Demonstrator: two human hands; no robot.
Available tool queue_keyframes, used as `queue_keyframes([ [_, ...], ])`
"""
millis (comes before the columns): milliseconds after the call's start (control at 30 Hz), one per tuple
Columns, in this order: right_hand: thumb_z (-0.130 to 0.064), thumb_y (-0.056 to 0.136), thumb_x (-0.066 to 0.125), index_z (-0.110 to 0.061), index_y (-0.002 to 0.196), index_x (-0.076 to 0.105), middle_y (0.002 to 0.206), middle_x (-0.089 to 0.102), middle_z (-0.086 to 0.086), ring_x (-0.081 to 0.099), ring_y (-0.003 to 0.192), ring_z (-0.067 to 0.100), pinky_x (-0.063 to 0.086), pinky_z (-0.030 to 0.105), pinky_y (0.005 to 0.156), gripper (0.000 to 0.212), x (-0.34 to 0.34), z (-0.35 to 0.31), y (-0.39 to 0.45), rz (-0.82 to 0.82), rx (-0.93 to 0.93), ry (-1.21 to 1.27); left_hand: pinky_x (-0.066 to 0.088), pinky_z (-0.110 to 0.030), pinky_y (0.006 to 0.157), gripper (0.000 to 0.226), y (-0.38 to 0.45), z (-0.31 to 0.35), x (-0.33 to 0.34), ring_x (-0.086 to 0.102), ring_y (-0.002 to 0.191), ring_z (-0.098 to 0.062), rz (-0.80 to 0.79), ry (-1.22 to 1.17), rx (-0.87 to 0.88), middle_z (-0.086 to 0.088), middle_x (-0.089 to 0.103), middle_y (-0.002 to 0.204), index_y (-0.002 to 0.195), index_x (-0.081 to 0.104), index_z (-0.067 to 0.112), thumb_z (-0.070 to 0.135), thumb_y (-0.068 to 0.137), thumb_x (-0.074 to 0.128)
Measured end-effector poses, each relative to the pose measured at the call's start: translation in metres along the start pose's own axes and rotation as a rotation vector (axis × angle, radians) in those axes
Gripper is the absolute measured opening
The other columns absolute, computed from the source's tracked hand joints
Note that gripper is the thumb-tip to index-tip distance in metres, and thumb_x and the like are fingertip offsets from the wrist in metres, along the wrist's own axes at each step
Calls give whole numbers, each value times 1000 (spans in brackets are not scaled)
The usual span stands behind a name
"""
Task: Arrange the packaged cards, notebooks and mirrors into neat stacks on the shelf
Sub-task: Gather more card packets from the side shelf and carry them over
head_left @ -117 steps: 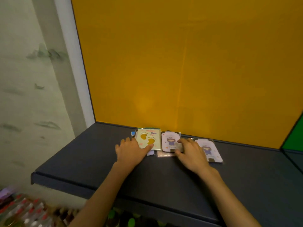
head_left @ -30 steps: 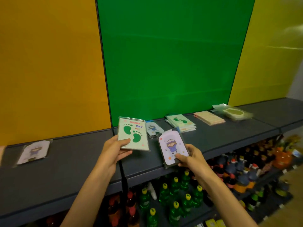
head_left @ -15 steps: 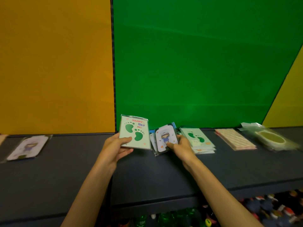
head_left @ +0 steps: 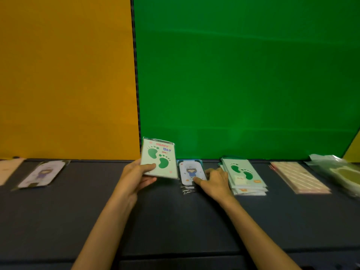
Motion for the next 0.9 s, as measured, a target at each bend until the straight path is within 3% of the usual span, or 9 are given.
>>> queue_keyframes([
  [100,-52,85,65,-13,100,68,111,57,13,45,114,31,37,33,87,42,-11,3,3,12,-68,-20,62,-26,67,24,-1,-4,21,75,83,-16,15,7,1,-5,78,93,104,65,23,5,88,68],
  [267,-40,95,57,-14,130,59,127,55,11,51,120,29,43,38,100,45,-65,18,12,107,-189,-7,62,-25,68,25,-1,-14,75,73,90,-15,-34,54,2,-4,77,100,107,67,16,2,87,65],
  [433,-35,97,55,-14,130,60,126,55,10,52,120,28,42,39,99,39,-113,63,22,158,-214,-84,58,-21,56,26,1,-35,140,73,88,-18,-118,82,-64,-9,76,102,110,66,7,-3,86,65],
  [567,-34,96,57,-15,126,63,123,57,10,54,117,29,43,38,98,36,-137,104,26,164,-199,-133,60,-23,61,31,6,-57,189,72,91,-21,-164,54,-139,-14,74,109,116,63,1,-7,87,64],
  [800,-35,95,57,-19,122,64,120,56,6,52,117,27,44,37,95,31,-159,144,31,156,-182,-136,62,-29,67,19,13,-87,245,72,96,-30,-147,136,-161,-20,72,111,104,64,-3,-10,86,66],
  [900,-35,96,56,-21,122,63,122,55,5,52,117,25,44,36,95,31,-161,152,34,134,-195,-129,62,-29,67,13,19,-95,248,74,87,-24,-99,289,-106,-13,76,102,91,67,4,-1,82,74],
])
Point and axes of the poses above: each hand's wrist, its own y-axis towards the middle knuckle, its own x-axis out of the palm, z = x × y, the point moved 5 cm from there along y, towards the middle knuckle
